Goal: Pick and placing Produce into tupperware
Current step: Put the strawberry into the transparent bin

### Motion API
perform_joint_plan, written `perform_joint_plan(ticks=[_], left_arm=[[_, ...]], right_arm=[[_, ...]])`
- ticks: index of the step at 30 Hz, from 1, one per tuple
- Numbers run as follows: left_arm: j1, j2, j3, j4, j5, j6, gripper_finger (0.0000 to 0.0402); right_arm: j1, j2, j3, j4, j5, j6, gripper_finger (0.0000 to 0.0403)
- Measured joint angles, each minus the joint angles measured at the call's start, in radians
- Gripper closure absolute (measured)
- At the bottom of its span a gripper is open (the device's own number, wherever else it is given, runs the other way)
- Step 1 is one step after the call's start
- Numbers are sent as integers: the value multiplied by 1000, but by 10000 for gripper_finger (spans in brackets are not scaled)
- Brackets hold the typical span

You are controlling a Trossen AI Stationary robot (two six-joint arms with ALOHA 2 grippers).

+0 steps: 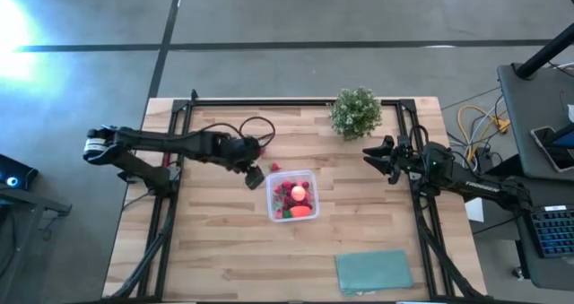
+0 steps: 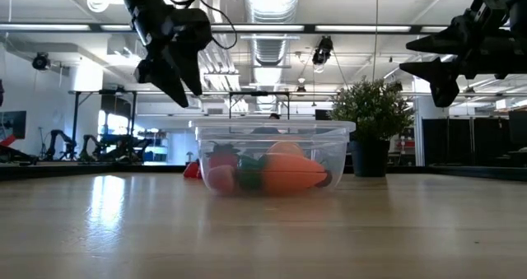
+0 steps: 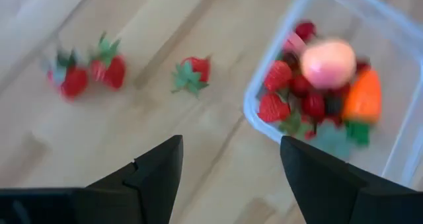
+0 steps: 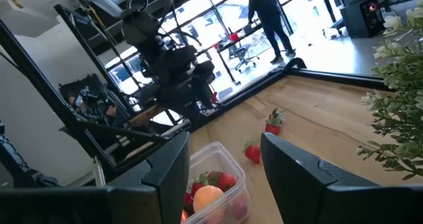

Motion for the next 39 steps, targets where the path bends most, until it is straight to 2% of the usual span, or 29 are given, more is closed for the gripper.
perform_joint_plan(ticks=[8,11,14,18,23,30,39], left_arm=[[1,-1,18,12,11,588,162],[14,9,4,43,-46,792,162],[55,38,-10,48,-93,918,162],[119,78,-11,52,-85,955,162],[170,150,-9,97,-5,1032,163],[174,245,-2,116,65,1132,163],[173,300,3,255,119,1136,162]], right_arm=[[0,0,0,0,0,0,225],[0,0,0,0,0,0,225],[0,0,0,0,0,0,225],[0,0,0,0,0,0,225],[0,0,0,0,0,0,225],[0,0,0,0,0,0,225],[0,0,0,0,0,0,225]])
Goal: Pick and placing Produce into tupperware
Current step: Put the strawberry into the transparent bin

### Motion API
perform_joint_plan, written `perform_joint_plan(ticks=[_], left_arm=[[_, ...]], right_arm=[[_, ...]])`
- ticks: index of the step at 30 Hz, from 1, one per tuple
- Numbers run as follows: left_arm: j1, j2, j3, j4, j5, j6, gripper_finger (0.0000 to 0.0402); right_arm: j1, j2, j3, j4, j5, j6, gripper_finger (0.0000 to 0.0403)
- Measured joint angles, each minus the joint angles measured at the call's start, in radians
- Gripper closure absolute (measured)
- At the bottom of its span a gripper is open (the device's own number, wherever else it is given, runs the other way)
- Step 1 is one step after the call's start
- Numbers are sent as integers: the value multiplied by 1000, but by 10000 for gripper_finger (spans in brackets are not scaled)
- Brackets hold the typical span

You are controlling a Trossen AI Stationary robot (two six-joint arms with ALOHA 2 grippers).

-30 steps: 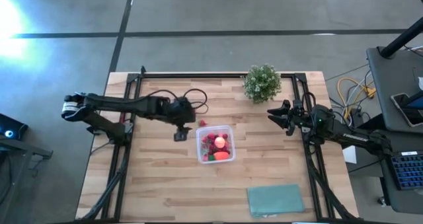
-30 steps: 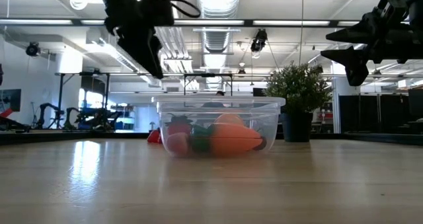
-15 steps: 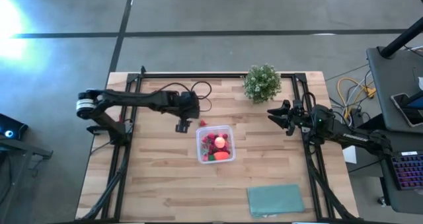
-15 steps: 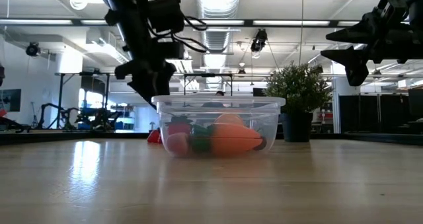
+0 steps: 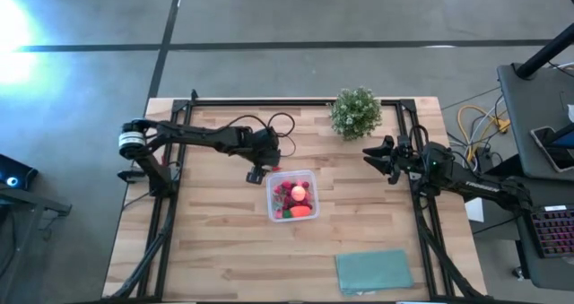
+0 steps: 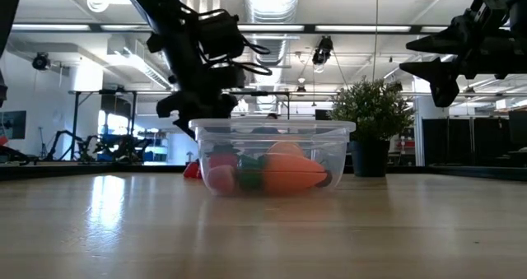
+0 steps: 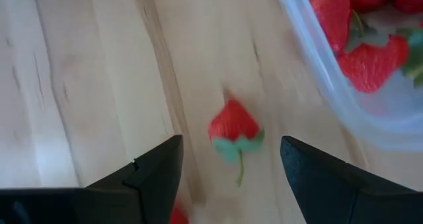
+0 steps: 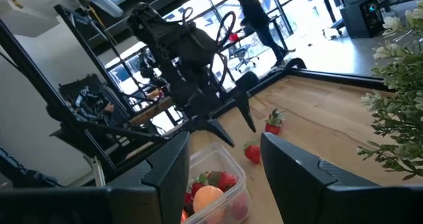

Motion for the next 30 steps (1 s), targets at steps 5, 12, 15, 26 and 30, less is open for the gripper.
perform_joint_plan(ticks=[5,12,15,26,30], left_arm=[[0,31,0,26,42,0,162],[-2,83,-1,29,58,-2,162],[-2,94,-1,30,58,-2,162],[-2,107,-6,29,58,-4,199],[-2,111,-8,24,58,-4,244]], right_arm=[[0,0,0,0,0,0,225],[0,0,0,0,0,0,225],[0,0,0,0,0,0,225],[0,0,0,0,0,0,225],[0,0,0,0,0,0,225]])
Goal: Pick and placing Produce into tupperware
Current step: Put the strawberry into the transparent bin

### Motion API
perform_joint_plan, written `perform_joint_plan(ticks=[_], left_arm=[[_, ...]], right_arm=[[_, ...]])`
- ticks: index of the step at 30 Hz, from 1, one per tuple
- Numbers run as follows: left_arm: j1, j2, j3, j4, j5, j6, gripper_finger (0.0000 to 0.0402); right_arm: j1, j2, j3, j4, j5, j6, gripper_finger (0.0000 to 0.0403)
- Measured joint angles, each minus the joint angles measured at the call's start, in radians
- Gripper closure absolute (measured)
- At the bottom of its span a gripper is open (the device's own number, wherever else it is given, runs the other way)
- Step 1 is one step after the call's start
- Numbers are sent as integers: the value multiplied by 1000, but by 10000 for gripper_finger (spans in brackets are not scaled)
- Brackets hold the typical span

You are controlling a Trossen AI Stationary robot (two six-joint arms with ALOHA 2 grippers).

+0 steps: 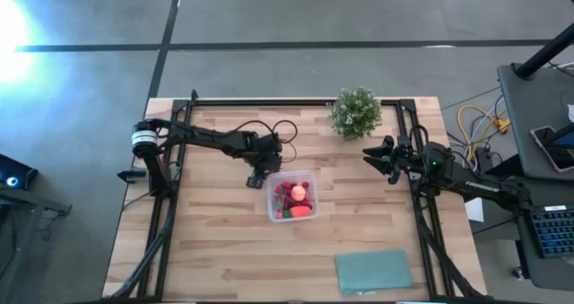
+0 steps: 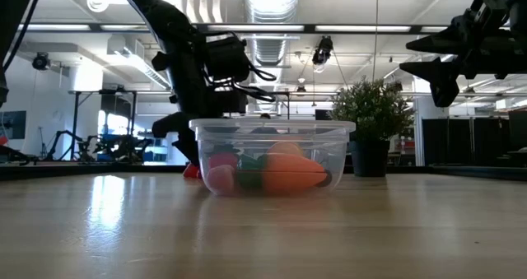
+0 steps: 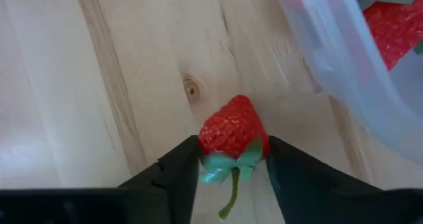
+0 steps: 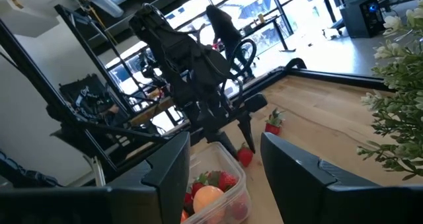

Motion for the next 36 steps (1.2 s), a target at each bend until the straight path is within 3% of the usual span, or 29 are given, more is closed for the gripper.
perform_joint_plan(ticks=[3,6,10,14,16,19,20,21,27,31,36], left_arm=[[0,0,2,2,-11,0,269],[6,-10,13,0,-106,5,281],[25,-45,38,3,-285,11,277],[37,-113,76,-12,-319,-15,271],[28,-166,109,-23,-232,-71,271],[-7,-247,147,2,131,-227,270],[-35,-262,156,25,219,-276,270],[-71,-267,162,24,243,-312,270],[-244,-196,154,-126,61,-387,270],[-261,-125,164,-155,-49,-534,269],[-259,-117,230,-155,-210,-553,237]], right_arm=[[0,0,0,0,0,0,225],[0,0,0,0,0,0,225],[0,0,0,0,0,0,225],[0,0,0,0,0,0,225],[0,0,0,0,0,0,225],[0,0,0,0,0,0,225],[0,0,0,0,0,0,225],[0,0,0,0,0,0,225],[0,0,0,-2,0,0,225],[0,0,0,1,0,0,225],[0,0,0,-1,0,0,225]])
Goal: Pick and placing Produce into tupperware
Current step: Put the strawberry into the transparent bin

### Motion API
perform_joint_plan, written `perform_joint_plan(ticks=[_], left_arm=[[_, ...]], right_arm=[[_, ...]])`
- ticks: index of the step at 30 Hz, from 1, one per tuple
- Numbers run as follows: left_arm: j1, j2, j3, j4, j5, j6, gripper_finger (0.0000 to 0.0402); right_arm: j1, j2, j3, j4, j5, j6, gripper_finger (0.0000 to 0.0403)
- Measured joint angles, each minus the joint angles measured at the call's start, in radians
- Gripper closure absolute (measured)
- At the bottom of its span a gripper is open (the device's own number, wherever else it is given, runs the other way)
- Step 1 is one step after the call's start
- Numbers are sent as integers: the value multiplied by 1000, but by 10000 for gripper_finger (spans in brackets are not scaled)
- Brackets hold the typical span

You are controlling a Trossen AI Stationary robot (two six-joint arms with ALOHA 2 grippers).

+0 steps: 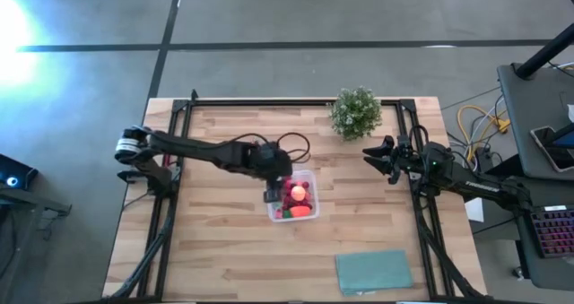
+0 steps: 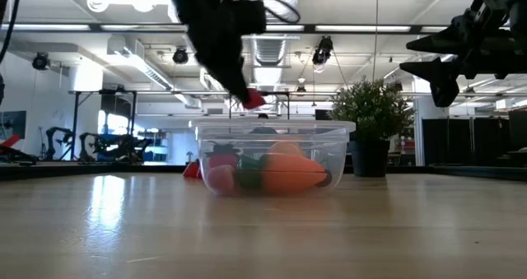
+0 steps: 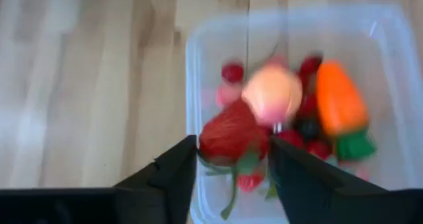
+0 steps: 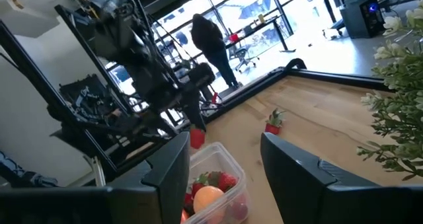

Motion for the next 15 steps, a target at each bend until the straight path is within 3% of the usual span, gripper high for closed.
perform_joint_plan(ticks=[4,9,13,15], left_arm=[[0,-6,63,6,5,-1,180],[3,-6,85,-33,85,-16,120],[49,-26,107,-232,-66,42,110],[112,-43,111,-319,-181,-38,110]], right_arm=[[0,0,0,1,0,0,225],[0,0,0,1,0,0,225],[0,0,0,1,0,0,225],[0,0,0,1,0,0,225]])
